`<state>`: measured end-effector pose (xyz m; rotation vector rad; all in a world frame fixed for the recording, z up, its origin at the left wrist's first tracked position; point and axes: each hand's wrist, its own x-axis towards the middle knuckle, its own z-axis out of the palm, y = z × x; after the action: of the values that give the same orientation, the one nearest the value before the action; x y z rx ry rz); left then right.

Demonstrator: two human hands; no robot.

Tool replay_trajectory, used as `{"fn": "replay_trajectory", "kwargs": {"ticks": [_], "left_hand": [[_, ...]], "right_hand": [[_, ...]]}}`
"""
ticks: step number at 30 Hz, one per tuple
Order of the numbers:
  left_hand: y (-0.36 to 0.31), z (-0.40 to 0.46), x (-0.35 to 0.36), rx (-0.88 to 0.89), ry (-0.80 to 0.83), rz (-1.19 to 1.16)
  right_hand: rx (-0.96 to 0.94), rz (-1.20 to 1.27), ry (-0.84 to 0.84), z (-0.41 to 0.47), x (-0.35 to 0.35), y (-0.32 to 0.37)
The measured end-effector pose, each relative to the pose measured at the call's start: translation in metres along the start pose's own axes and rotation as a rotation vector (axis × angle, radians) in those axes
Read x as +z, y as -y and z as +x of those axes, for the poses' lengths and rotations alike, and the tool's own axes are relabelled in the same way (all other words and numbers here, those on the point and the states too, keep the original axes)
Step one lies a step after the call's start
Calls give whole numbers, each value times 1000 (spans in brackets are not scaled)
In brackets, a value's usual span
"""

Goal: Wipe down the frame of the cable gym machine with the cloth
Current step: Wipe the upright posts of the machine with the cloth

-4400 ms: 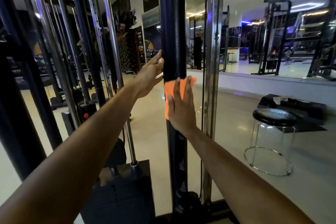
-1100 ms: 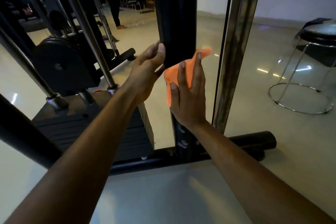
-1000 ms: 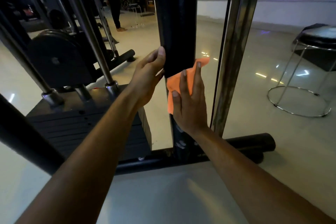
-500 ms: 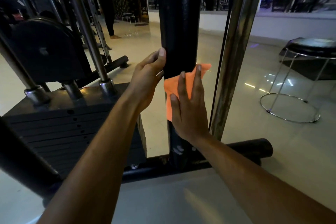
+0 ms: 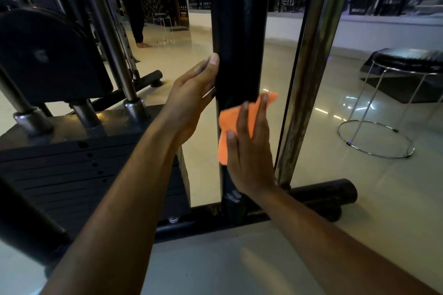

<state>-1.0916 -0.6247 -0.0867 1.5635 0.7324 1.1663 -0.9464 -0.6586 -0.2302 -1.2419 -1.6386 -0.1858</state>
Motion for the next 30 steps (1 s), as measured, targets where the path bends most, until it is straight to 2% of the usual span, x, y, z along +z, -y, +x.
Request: {"fn": "replay_trajectory", "kwargs": {"ticks": [5,11,16,19,25,30], "left_hand": [[7,0,2,15,-4,-3],[27,-16,-4,-41,-22,-6],[31,-17,-7,-85,-25,-32],[32,-16,-5,-102,-62,-55],[41,-28,-3,-104,-11,18],[48,-30,-3,-145,-33,9]], "right_hand": [[11,21,-112,39,-13,18],[-25,-94,130,-39,5,-22],[-6,25,-13,17,-8,6],[-5,5,-78,29,-8,12],[-14,-107,197,-63,11,-30],[31,5,29,-8,3,-2]]}}
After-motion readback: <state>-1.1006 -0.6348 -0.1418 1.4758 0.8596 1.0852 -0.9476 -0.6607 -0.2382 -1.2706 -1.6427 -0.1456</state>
